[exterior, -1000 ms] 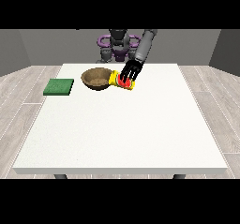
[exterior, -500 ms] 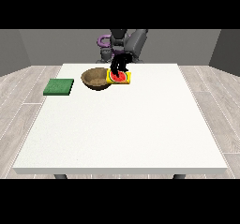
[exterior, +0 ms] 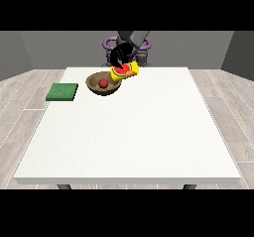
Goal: Pick the cup and pour the ball into the bowl, then pick the bowl and place it on the pad
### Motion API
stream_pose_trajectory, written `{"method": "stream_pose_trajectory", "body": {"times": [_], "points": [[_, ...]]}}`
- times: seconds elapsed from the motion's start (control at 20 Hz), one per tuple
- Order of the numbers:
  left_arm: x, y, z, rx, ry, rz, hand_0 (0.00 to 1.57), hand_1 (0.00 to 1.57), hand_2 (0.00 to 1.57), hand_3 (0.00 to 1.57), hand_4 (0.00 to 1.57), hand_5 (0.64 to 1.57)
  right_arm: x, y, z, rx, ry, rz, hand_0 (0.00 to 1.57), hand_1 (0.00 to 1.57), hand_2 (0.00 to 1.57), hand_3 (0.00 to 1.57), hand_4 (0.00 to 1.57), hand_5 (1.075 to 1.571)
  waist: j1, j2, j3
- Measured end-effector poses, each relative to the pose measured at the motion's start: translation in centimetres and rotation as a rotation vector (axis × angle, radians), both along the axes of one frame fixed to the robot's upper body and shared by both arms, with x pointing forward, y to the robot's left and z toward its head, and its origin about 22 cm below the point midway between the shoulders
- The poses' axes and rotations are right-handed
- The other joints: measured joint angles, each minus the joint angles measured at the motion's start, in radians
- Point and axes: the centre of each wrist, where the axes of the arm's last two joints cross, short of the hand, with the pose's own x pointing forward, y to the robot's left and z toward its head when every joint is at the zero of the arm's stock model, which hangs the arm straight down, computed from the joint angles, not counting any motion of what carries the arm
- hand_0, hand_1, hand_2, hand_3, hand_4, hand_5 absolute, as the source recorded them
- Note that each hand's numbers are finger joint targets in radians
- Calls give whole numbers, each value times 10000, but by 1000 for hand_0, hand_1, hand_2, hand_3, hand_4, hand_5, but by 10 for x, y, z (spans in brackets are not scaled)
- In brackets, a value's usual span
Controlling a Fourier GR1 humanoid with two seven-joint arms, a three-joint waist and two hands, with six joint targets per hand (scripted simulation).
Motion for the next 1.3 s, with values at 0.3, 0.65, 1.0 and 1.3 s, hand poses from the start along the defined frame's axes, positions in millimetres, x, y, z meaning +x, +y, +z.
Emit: {"method": "stream_pose_trajectory", "body": {"times": [0.3, 0.65, 1.0, 1.3], "points": [[-11, -2, -12, -903, 642, 214, 1271, 1271, 1533, 1477, 960, 1490, -14, -18, -15, 36, 409, -65, 0, 0, 0, 0, 378, 1564, 98, -391, -14], [0, 59, -1, -6264, 889, 1750, 1241, 1241, 1571, 1571, 765, 1568, -33, -31, -26, 44, 717, -221, 0, 0, 0, 0, 382, 1565, 323, -597, -52], [-30, 130, -35, -10217, 240, 2073, 1557, 1557, 1571, 1571, 1370, 1530, -44, -25, -10, 5, -239, -96, 0, 0, 0, 0, 387, 1566, 299, 400, -91], [-45, 133, -37, -14291, 264, 1416, 1371, 1371, 1571, 1571, 993, 1571, -52, -16, -6, 142, -497, -63, 0, 0, 0, 0, 459, 1564, 579, 672, -172]]}}
